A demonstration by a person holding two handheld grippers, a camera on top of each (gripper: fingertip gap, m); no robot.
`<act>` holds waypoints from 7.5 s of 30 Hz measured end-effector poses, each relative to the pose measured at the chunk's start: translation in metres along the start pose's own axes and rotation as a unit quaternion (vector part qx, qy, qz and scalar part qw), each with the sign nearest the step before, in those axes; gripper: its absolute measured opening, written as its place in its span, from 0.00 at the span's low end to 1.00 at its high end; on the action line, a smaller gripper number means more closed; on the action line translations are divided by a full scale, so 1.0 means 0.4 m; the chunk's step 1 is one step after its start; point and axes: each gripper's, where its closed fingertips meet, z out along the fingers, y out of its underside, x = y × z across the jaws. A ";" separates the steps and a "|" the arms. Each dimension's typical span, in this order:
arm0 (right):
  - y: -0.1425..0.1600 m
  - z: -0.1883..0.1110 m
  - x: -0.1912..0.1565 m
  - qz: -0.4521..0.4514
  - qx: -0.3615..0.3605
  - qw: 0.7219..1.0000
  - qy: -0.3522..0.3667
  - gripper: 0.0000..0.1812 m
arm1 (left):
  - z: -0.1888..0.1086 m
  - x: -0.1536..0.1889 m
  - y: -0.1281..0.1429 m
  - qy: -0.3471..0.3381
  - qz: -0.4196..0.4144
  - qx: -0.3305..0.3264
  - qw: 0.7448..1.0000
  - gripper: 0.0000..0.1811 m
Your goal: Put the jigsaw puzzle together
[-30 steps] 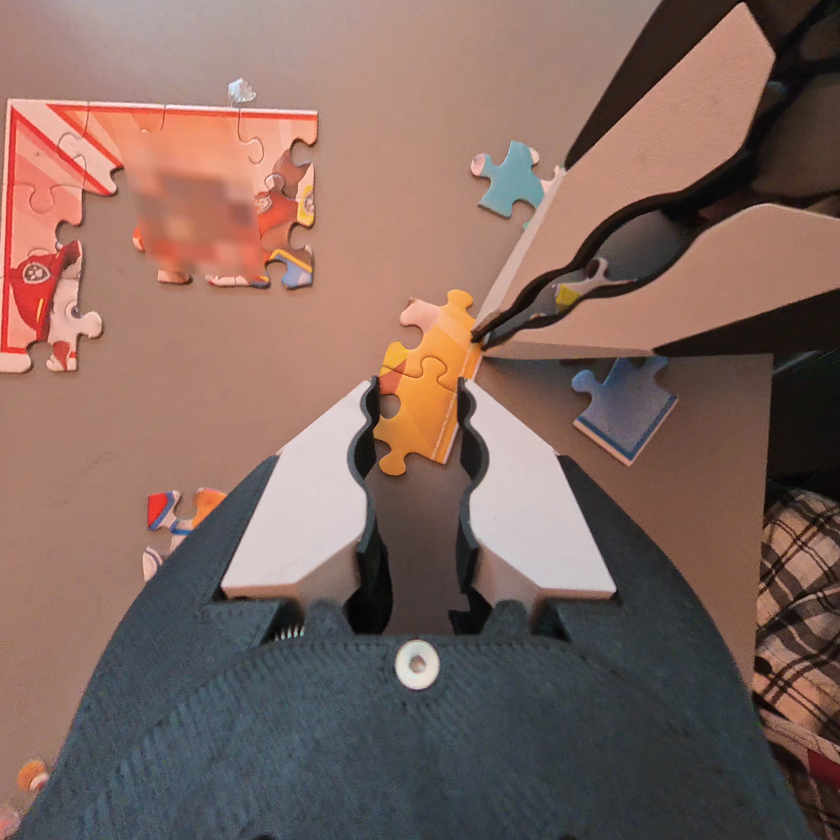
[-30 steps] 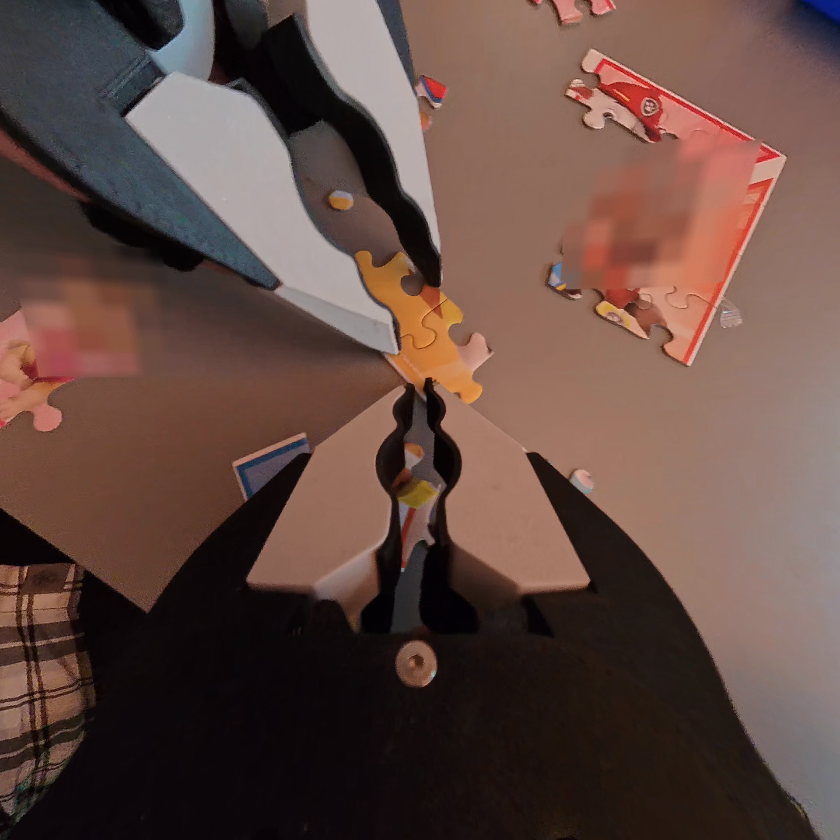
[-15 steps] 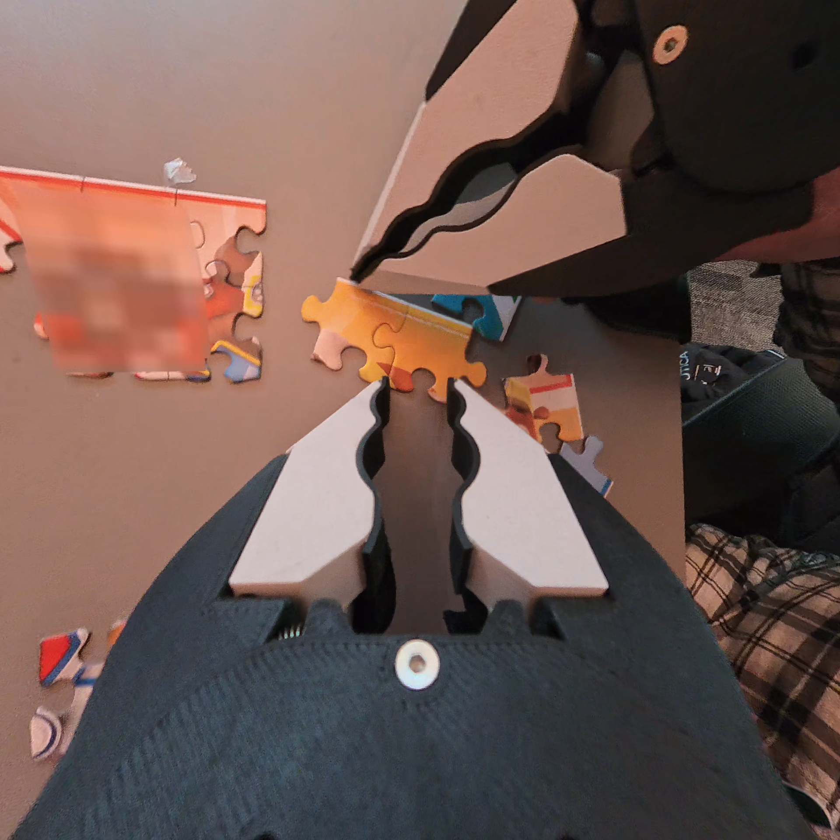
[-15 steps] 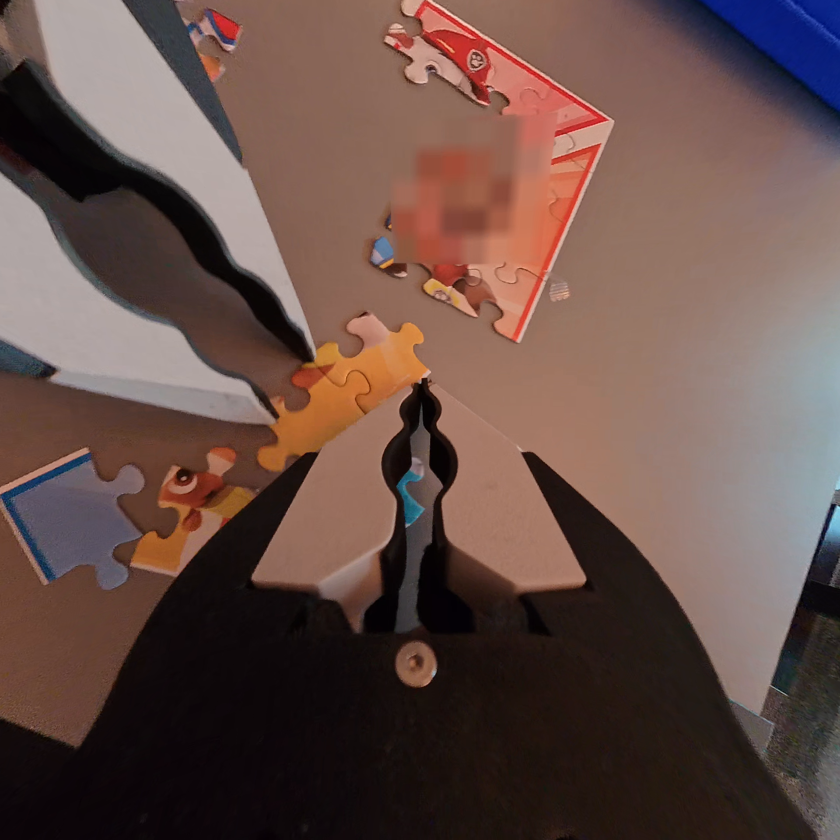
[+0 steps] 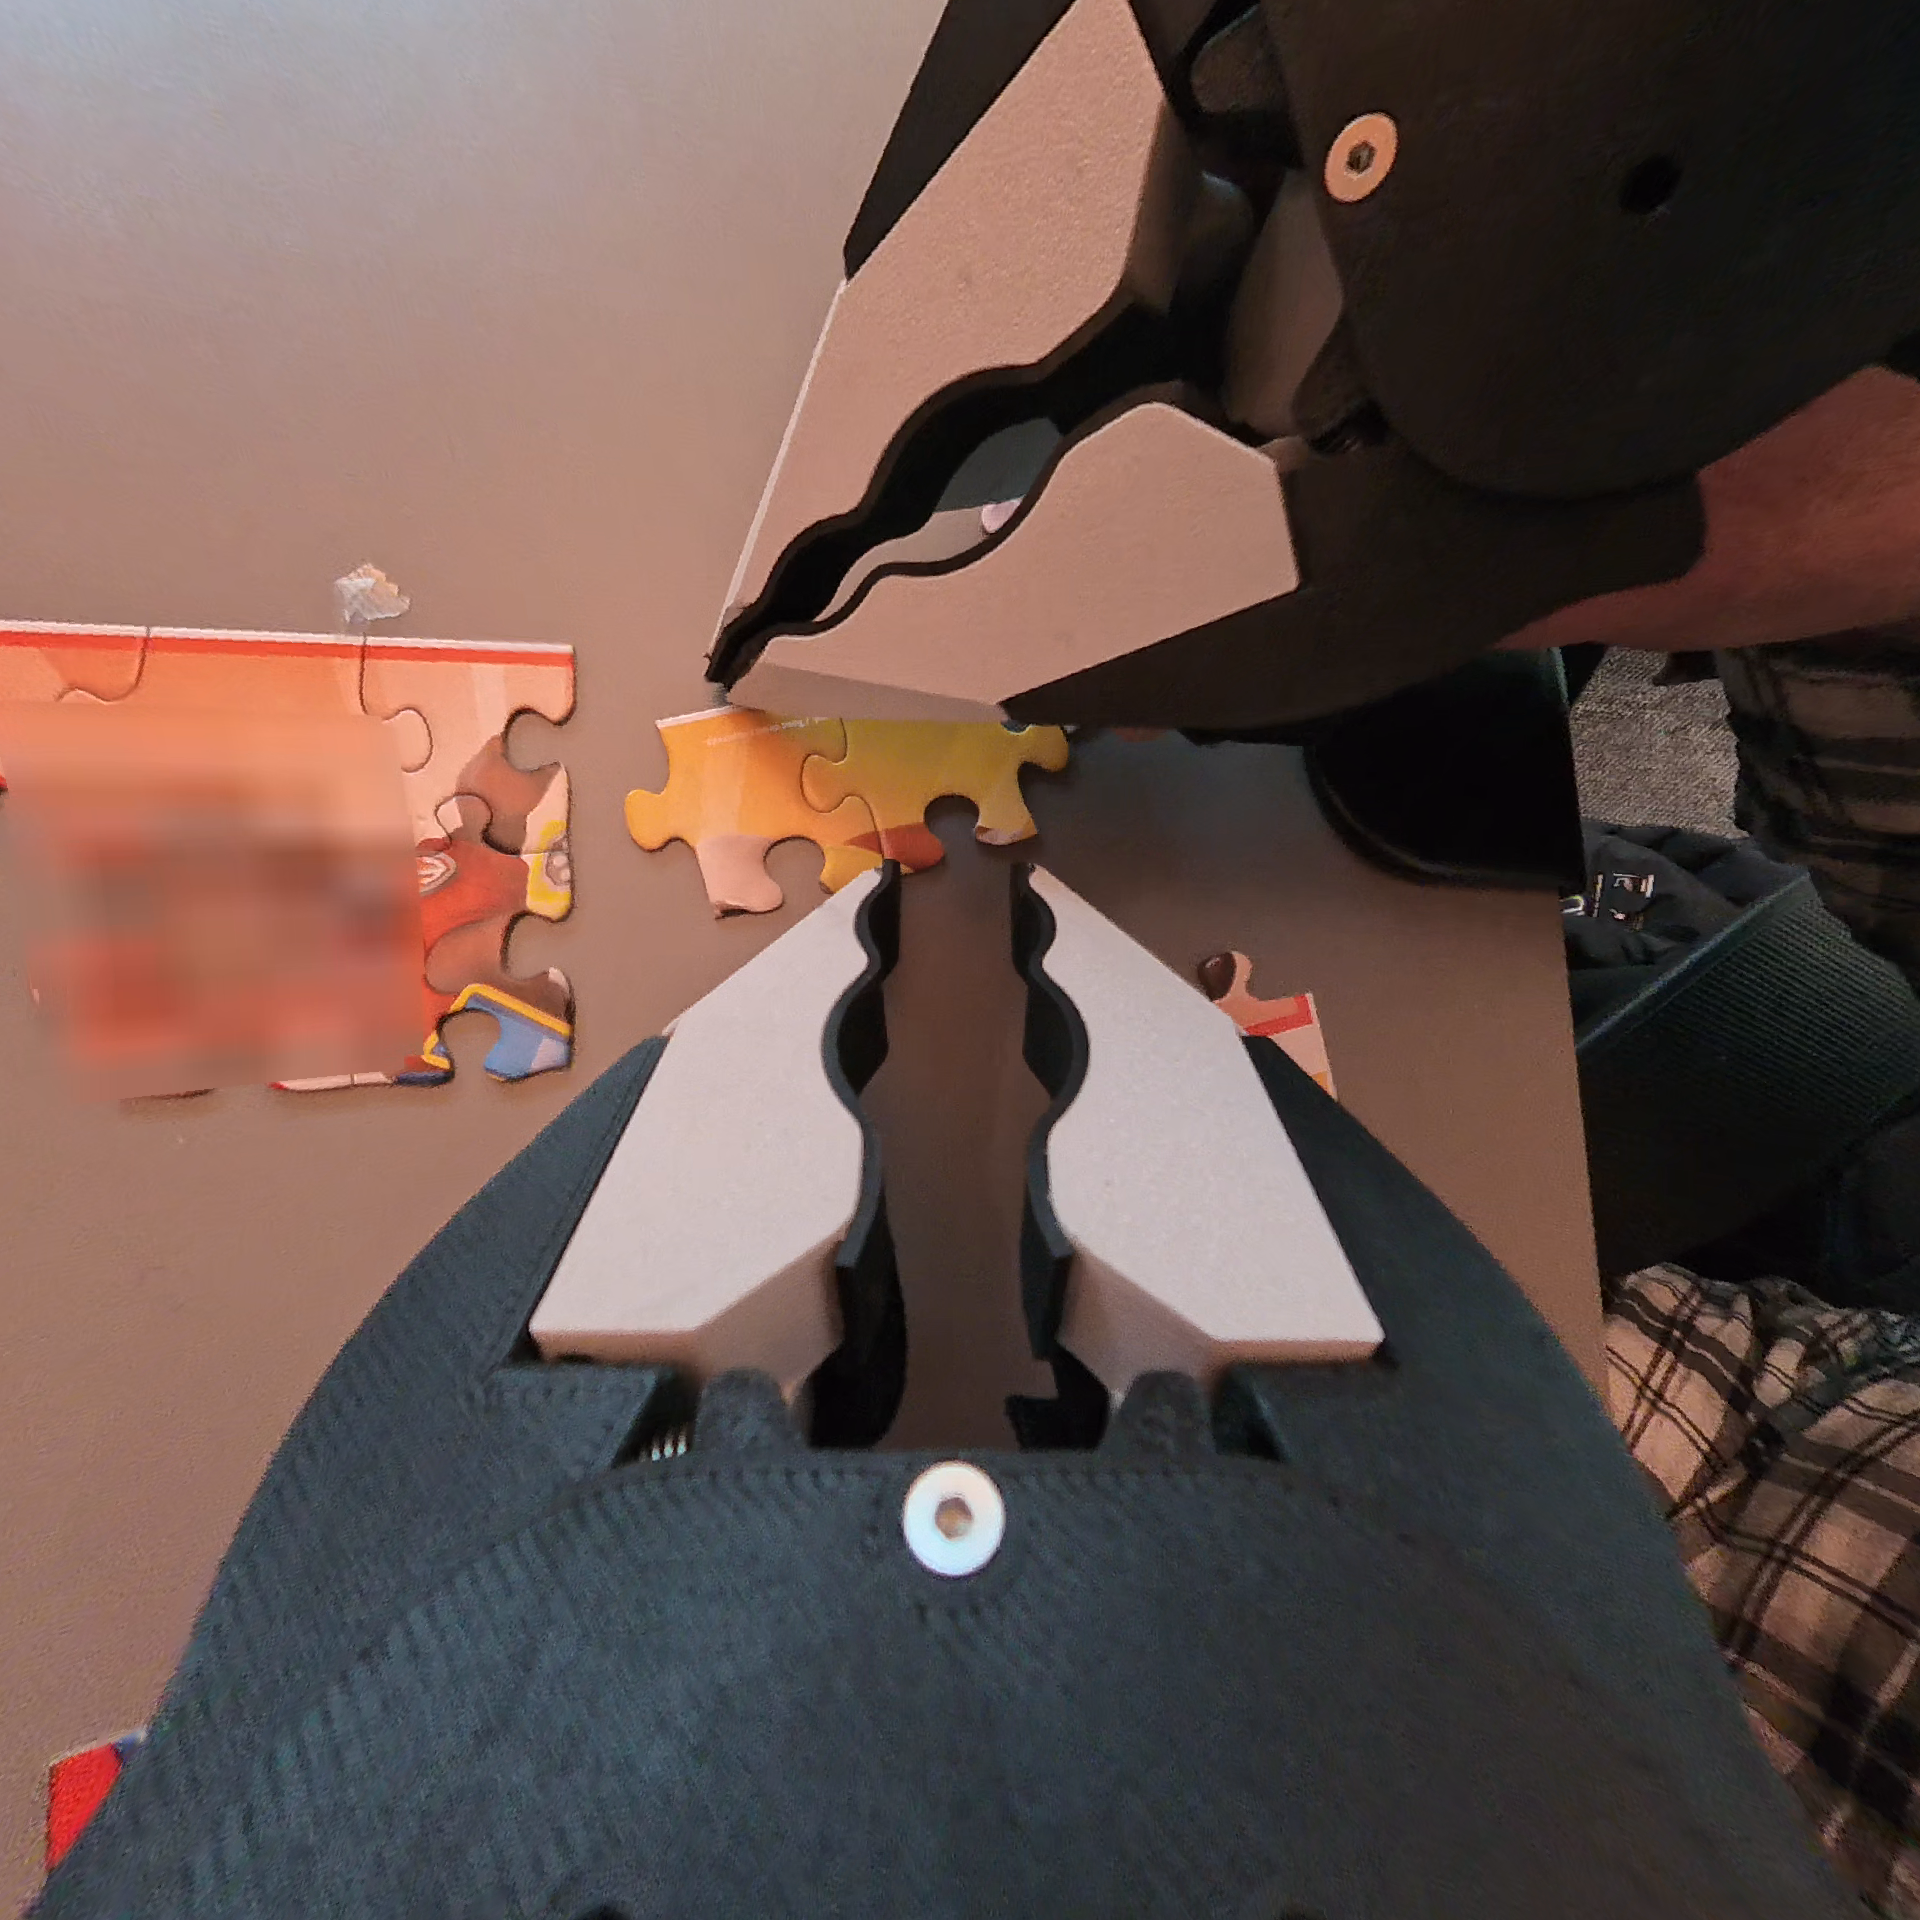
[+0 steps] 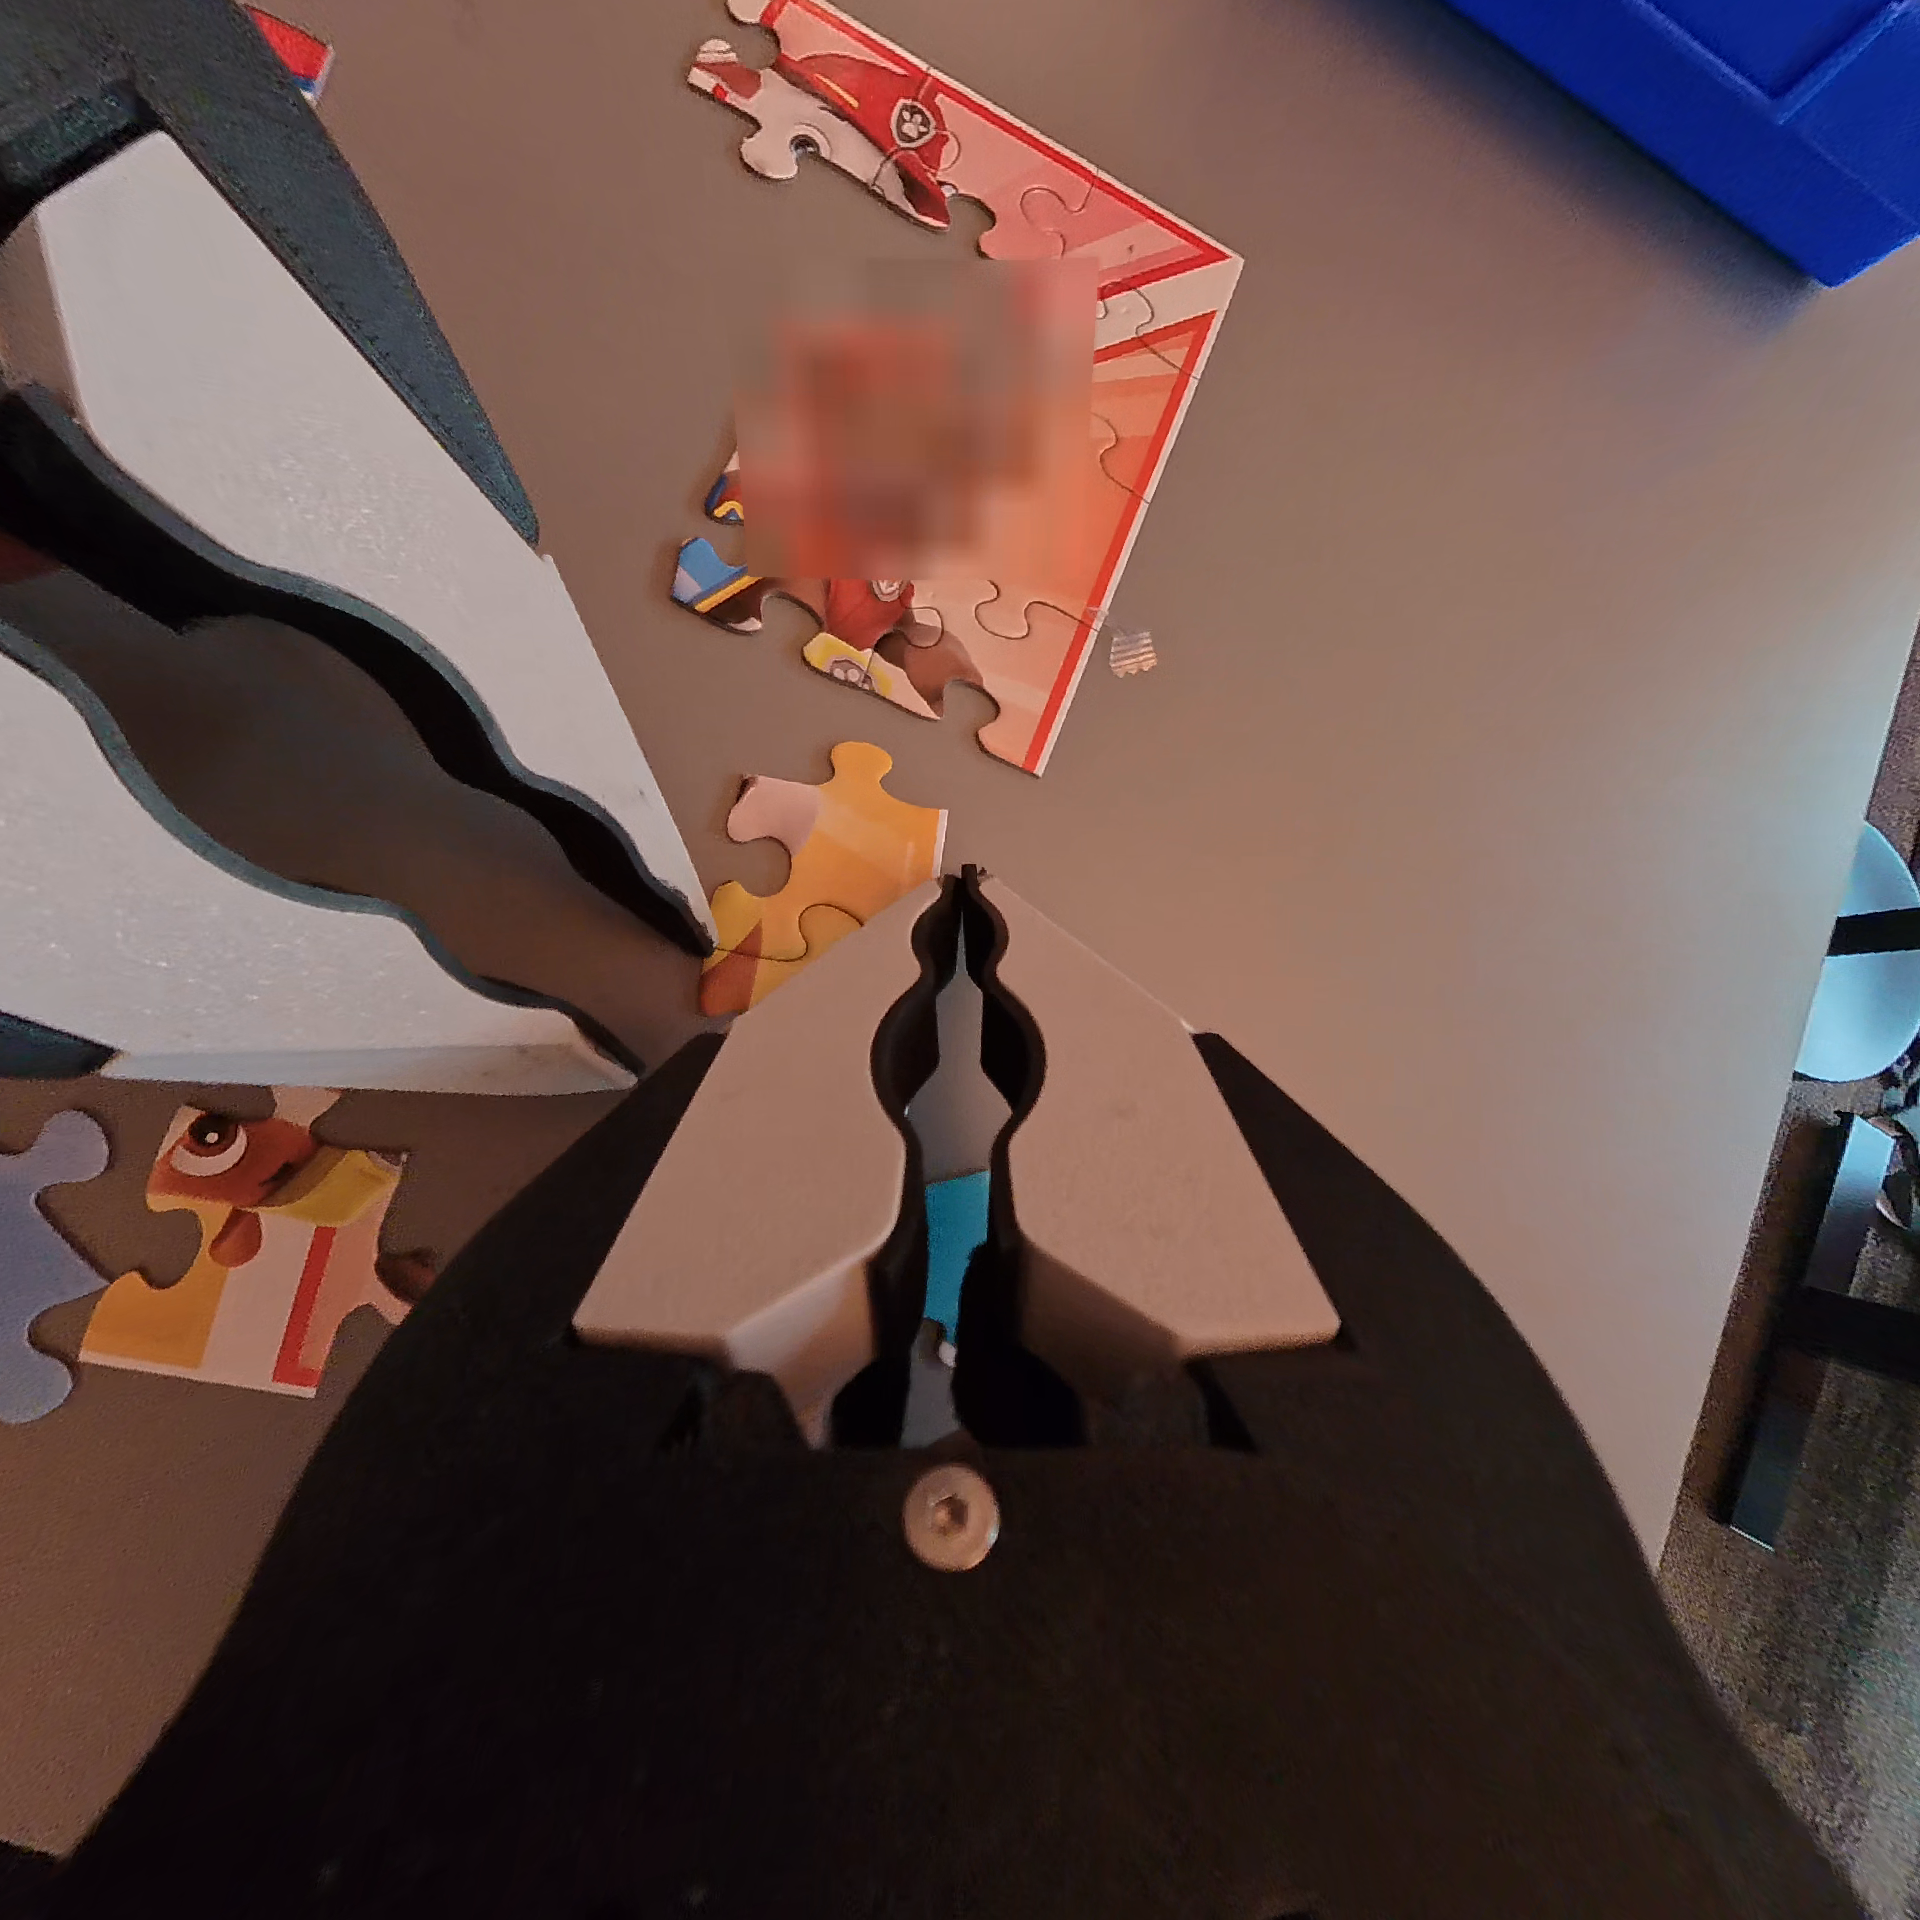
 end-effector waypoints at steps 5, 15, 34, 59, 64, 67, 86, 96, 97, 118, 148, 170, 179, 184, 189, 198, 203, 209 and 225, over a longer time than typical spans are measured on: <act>0.007 -0.003 0.011 0.006 0.000 1.000 0.007 0.00 | 0.002 -0.010 -0.005 -0.005 0.005 -0.001 1.000 0.12; 0.015 -0.014 0.007 0.009 0.002 1.000 0.013 0.00 | -0.006 -0.024 0.000 -0.011 0.012 -0.003 1.000 0.14; 0.111 -0.112 -0.042 0.067 -0.014 0.998 0.001 0.11 | -0.018 -0.030 0.014 -0.011 0.027 -0.011 1.000 0.16; 0.121 -0.134 -0.108 0.090 -0.005 0.995 -0.032 0.21 | -0.031 -0.038 0.026 -0.014 0.026 -0.017 0.999 0.17; 0.103 -0.134 -0.166 0.084 0.002 0.992 -0.090 0.17 | -0.031 -0.041 0.026 -0.014 0.026 -0.017 0.999 0.16; 0.097 -0.148 -0.164 0.087 0.017 0.992 -0.087 0.17 | -0.033 -0.040 0.028 -0.013 0.027 -0.018 0.999 0.17; 0.033 -0.104 -0.283 0.024 0.024 0.988 -0.150 0.12 | -0.152 -0.025 0.081 -0.020 0.051 -0.036 0.998 0.18; 0.026 -0.044 -0.078 0.074 0.001 0.997 -0.038 0.33 | -0.181 -0.119 0.070 -0.059 0.045 -0.021 0.997 0.19; 0.022 -0.038 -0.073 0.085 0.004 0.995 -0.046 0.33 | -0.175 -0.122 0.065 -0.058 0.044 -0.019 0.997 0.19; -0.020 -0.028 -0.042 0.115 0.067 0.990 -0.039 0.02 | -0.108 -0.158 0.027 -0.055 0.059 -0.022 0.996 0.20; -0.063 -0.016 -0.236 -0.022 0.036 0.986 -0.160 0.13 | -0.154 -0.166 0.058 -0.049 0.071 -0.032 0.996 0.20; -0.013 -0.027 -0.114 0.028 0.027 0.988 -0.146 0.07 | -0.085 -0.092 0.078 -0.005 0.121 -0.076 0.990 0.22; 0.002 -0.063 -0.121 0.029 0.030 0.990 -0.134 0.12 | -0.106 -0.092 0.081 -0.018 0.159 -0.082 0.984 0.17; -0.014 -0.051 -0.124 -0.022 0.035 0.991 -0.129 0.25 | -0.172 -0.109 0.105 -0.024 0.147 -0.091 0.985 0.17; -0.028 -0.019 -0.146 -0.036 0.022 0.985 -0.168 0.26 | -0.180 -0.108 0.130 -0.028 0.150 -0.102 0.983 0.17; -0.020 -0.024 -0.147 -0.011 0.024 0.987 -0.156 0.24 | -0.149 -0.093 0.124 -0.022 0.155 -0.086 0.984 0.16; -0.014 -0.031 -0.155 0.008 0.044 0.988 -0.146 0.24 | -0.105 -0.071 0.111 -0.015 0.171 -0.087 0.981 0.14; -0.011 -0.036 -0.162 0.006 0.049 0.988 -0.146 0.24 | -0.086 -0.056 0.097 -0.019 0.193 -0.083 0.977 0.04; -0.007 -0.039 -0.163 0.000 0.048 0.987 -0.152 0.24 | -0.103 -0.059 0.087 -0.022 0.210 -0.094 0.973 0.00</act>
